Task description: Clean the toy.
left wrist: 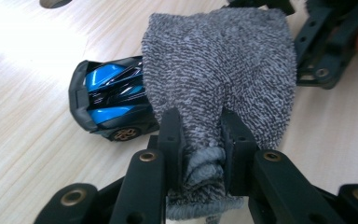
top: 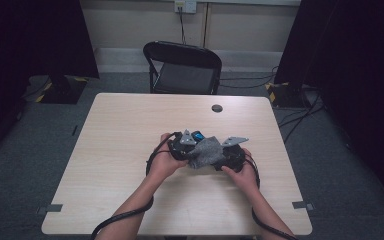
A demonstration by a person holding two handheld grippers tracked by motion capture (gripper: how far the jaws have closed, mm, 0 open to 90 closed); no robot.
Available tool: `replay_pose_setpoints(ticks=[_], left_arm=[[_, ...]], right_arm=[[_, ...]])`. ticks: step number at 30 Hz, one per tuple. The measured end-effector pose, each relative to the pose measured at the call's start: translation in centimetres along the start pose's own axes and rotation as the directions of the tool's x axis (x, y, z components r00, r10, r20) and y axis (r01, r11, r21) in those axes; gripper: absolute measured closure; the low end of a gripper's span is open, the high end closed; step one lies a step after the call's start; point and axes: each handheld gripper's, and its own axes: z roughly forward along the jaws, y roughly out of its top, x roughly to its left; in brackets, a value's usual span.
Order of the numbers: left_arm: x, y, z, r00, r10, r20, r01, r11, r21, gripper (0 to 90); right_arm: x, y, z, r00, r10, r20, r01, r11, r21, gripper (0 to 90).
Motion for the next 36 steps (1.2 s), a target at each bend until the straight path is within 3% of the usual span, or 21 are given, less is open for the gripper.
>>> replay_pose_setpoints(ticks=[20, 36], left_arm=[[2.2, -0.9, 0.0, 0.9965, -0.034, -0.077, 0.036, 0.9989, 0.029, 73.3], [4.4, -1.7, -0.4, 0.9864, -0.109, -0.123, 0.111, 0.9938, 0.005, 73.2]], right_arm=[[0.0, 0.0, 0.0, 1.0, -0.001, 0.0, 0.001, 1.0, 0.0, 23.4], [0.0, 0.0, 0.0, 1.0, 0.0, -0.001, 0.0, 1.0, 0.0, 23.4]])
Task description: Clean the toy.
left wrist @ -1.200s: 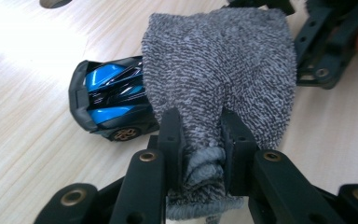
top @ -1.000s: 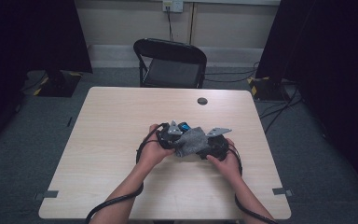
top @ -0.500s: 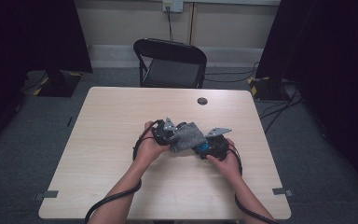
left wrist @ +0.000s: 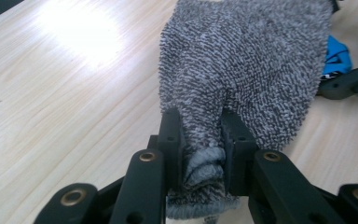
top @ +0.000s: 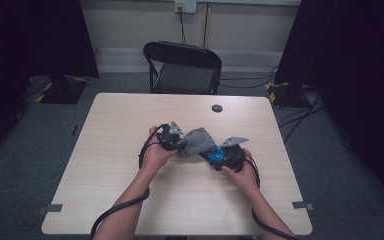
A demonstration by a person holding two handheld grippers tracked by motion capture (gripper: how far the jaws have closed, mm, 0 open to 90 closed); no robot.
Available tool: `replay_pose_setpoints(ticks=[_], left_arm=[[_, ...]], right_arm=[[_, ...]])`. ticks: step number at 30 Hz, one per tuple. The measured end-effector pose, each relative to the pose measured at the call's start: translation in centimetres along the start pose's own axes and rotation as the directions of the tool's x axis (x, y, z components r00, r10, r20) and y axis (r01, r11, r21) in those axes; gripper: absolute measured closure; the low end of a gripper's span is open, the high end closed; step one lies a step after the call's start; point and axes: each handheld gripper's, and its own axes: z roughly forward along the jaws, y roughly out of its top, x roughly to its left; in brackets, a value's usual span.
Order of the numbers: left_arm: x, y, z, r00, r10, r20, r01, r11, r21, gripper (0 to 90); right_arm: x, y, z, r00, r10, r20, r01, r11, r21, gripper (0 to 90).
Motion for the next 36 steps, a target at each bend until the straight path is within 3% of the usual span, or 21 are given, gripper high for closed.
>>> replay_pose_setpoints(ticks=[6, 22, 29, 36], left_arm=[[0.7, -0.4, 0.0, 0.9993, -0.036, -0.013, 0.036, 0.9993, -0.014, 73.2], [2.1, -0.7, -0.4, 0.9961, -0.071, -0.054, 0.069, 0.9972, -0.029, 73.3], [3.2, -1.7, -0.8, 0.9916, -0.1, -0.082, 0.099, 0.995, -0.013, 73.3], [3.8, -2.4, -1.7, 0.9885, -0.12, -0.091, 0.118, 0.9926, -0.027, 73.3]], right_arm=[[0.0, 0.0, 0.0, 1.0, 0.0, 0.0, 0.0, 1.0, 0.0, 23.4], [0.0, 0.0, 0.0, 1.0, 0.0, 0.0, 0.0, 1.0, 0.0, 23.4], [0.0, 0.0, 0.0, 1.0, 0.0, 0.0, 0.0, 1.0, 0.0, 23.4], [0.0, 0.0, 0.0, 1.0, 0.0, 0.0, 0.0, 1.0, 0.0, 23.5]])
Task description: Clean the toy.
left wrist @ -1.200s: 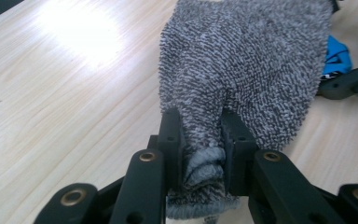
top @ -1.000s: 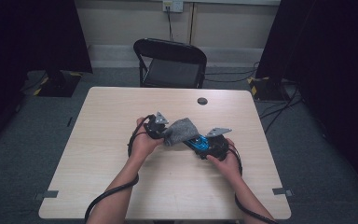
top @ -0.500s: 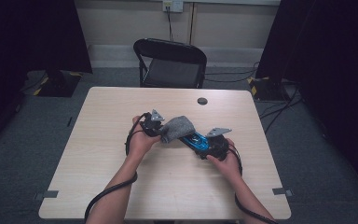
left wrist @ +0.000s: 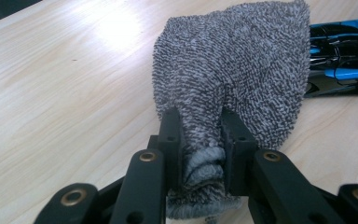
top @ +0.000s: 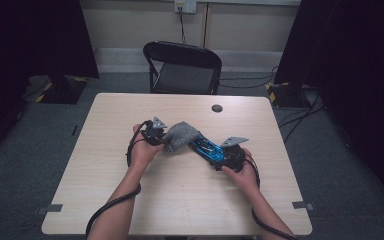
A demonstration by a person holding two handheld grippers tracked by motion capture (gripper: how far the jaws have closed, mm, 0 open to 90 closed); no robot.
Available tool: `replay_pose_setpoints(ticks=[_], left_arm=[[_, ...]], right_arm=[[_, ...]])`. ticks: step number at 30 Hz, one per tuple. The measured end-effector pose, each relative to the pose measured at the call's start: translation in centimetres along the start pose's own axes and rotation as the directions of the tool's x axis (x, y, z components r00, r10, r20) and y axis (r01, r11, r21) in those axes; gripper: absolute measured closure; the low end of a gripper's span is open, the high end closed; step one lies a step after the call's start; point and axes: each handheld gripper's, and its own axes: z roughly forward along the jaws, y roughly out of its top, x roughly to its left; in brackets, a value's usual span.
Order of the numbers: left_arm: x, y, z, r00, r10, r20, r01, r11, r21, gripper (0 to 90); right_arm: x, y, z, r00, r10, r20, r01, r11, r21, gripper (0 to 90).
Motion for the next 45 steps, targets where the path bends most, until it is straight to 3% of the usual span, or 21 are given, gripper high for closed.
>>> replay_pose_setpoints(ticks=[6, 10, 20, 24, 33, 38, 42, 45], left_arm=[[0.6, -0.1, -1.1, 0.9997, -0.012, -0.021, 0.012, 0.9994, -0.032, 73.3], [0.4, 0.4, -2.0, 0.9999, -0.011, -0.01, 0.01, 0.998, -0.063, 73.4], [-2.7, 1.9, -2.9, 0.9966, 0.065, 0.051, -0.058, 0.9899, -0.129, 73.4], [-4.3, 2.1, -2.6, 0.9914, 0.099, 0.085, -0.087, 0.987, -0.135, 73.3], [-7.6, 2.0, -1.0, 0.9728, 0.167, 0.16, -0.151, 0.9824, -0.11, 73.3], [-8.6, 1.9, -0.6, 0.9645, 0.19, 0.184, -0.173, 0.9793, -0.106, 73.3], [-9.3, 1.8, -0.3, 0.9543, 0.226, 0.195, -0.215, 0.9736, -0.078, 73.3], [-9.5, 1.5, 0.1, 0.952, 0.229, 0.203, -0.221, 0.9733, -0.062, 73.2]], right_arm=[[0.0, 0.0, 0.0, 1.0, 0.001, 0.0, -0.001, 1.0, 0.0, 23.5], [0.0, 0.0, 0.0, 1.0, 0.0, 0.0, 0.0, 1.0, 0.0, 23.5], [0.0, 0.0, 0.0, 1.0, 0.001, 0.0, -0.001, 1.0, 0.0, 23.5], [0.0, 0.0, 0.0, 1.0, 0.0, 0.0, 0.0, 1.0, 0.0, 23.4], [0.0, 0.0, 0.0, 1.0, 0.0, 0.0, 0.0, 1.0, 0.0, 23.5], [0.0, 0.0, 0.0, 1.0, 0.0, 0.0, 0.0, 1.0, 0.0, 23.5], [0.0, 0.0, 0.0, 1.0, 0.001, 0.0, -0.001, 1.0, 0.0, 23.5], [0.0, 0.0, 0.0, 1.0, 0.001, 0.0, -0.001, 1.0, 0.0, 23.5]])
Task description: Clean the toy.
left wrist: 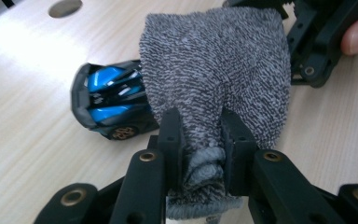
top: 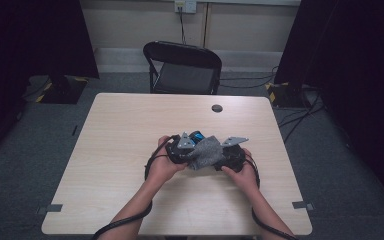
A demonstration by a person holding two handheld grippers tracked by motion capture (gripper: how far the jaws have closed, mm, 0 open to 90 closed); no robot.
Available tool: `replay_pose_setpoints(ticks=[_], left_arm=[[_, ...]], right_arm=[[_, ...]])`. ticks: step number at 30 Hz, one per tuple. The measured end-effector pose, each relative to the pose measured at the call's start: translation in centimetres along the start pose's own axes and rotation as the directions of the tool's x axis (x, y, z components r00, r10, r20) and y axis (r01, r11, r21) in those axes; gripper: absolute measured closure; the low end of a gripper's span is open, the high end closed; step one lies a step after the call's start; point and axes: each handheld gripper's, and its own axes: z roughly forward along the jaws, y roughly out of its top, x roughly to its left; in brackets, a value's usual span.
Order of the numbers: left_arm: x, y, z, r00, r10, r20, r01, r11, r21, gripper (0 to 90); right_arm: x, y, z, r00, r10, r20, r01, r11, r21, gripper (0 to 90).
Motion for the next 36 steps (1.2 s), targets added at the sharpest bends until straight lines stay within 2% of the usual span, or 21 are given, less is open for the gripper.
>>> replay_pose_setpoints(ticks=[5, 11, 17, 22, 32, 36], left_arm=[[-0.1, -0.2, 0.5, 0.9999, 0.011, -0.004, -0.011, 0.9998, 0.019, 73.2], [0.4, 0.0, 0.5, 0.9989, 0.027, -0.037, -0.026, 0.999, 0.036, 73.1], [1.2, 0.0, 0.2, 0.9973, 0.022, -0.071, -0.018, 0.9986, 0.049, 73.1], [2.1, -0.3, 0.1, 0.9962, -0.007, -0.086, 0.012, 0.9986, 0.052, 73.2], [3.0, -0.6, 0.0, 0.9945, -0.047, -0.093, 0.051, 0.9979, 0.039, 73.2], [3.6, -0.8, -0.1, 0.9916, -0.08, -0.101, 0.083, 0.9962, 0.026, 73.2]], right_arm=[[0.0, 0.0, 0.0, 1.0, -0.001, 0.0, 0.001, 1.0, -0.001, 23.5], [0.0, 0.0, 0.0, 1.0, -0.001, 0.0, 0.001, 1.0, 0.0, 23.5], [0.0, 0.0, 0.0, 1.0, -0.001, 0.0, 0.001, 1.0, -0.001, 23.5], [0.0, 0.0, 0.0, 1.0, -0.001, 0.0, 0.001, 1.0, -0.001, 23.5], [0.0, 0.0, 0.0, 1.0, -0.001, 0.0, 0.001, 1.0, -0.001, 23.5], [0.0, 0.0, 0.0, 1.0, -0.001, 0.0, 0.001, 1.0, -0.001, 23.5]])
